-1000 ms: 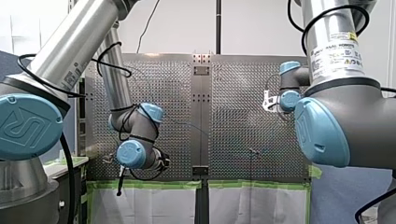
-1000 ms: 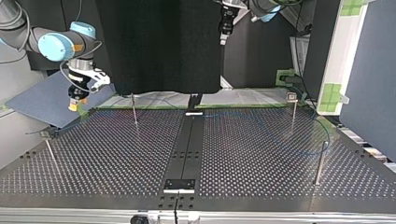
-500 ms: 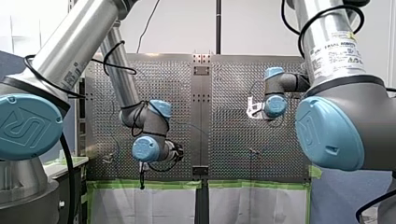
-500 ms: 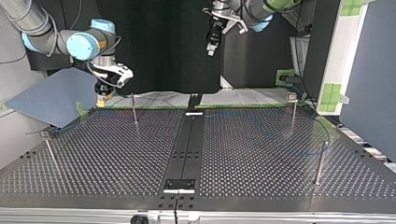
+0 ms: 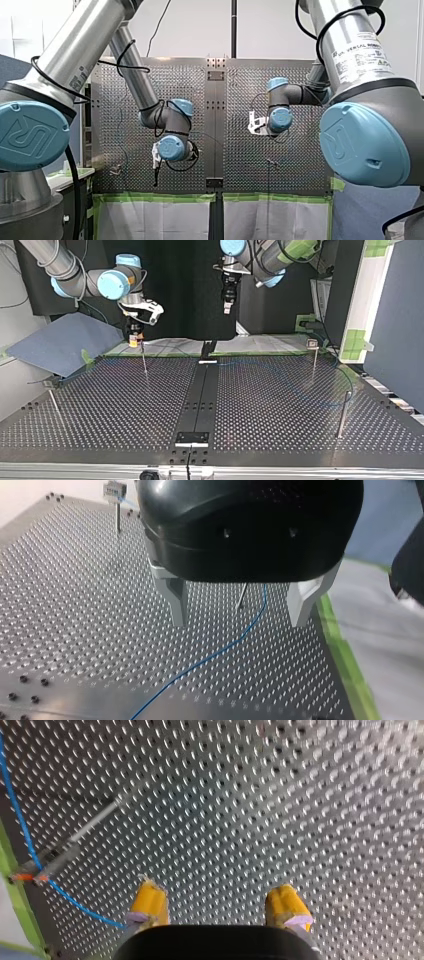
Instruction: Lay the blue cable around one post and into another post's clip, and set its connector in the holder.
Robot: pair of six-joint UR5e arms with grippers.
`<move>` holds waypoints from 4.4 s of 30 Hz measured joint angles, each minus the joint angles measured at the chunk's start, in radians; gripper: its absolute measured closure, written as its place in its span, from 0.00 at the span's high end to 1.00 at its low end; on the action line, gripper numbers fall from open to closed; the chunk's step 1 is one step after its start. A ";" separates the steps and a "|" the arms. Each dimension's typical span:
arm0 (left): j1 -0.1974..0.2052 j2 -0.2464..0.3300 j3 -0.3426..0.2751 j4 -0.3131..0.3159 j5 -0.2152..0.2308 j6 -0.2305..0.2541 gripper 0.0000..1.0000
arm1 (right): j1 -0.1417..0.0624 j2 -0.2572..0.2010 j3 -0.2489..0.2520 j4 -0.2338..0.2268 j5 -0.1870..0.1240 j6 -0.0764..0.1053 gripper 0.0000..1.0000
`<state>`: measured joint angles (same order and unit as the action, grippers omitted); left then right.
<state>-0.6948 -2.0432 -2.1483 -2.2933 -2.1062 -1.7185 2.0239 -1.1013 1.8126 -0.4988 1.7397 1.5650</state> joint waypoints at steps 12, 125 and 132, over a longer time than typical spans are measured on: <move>0.027 0.000 0.047 -0.084 -0.097 0.019 1.00 | 0.114 0.004 0.051 -0.091 -0.001 0.004 1.00; 0.191 0.134 -0.128 0.001 0.074 -0.010 1.00 | 0.210 0.010 0.094 -0.116 -0.063 0.021 1.00; 0.191 0.134 -0.128 0.001 0.074 -0.010 1.00 | 0.210 0.010 0.094 -0.117 -0.063 0.021 1.00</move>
<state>-0.5035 -1.9088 -2.2760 -2.2920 -2.0317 -1.7287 2.2343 -1.0916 1.9061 -0.6153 1.6768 1.5865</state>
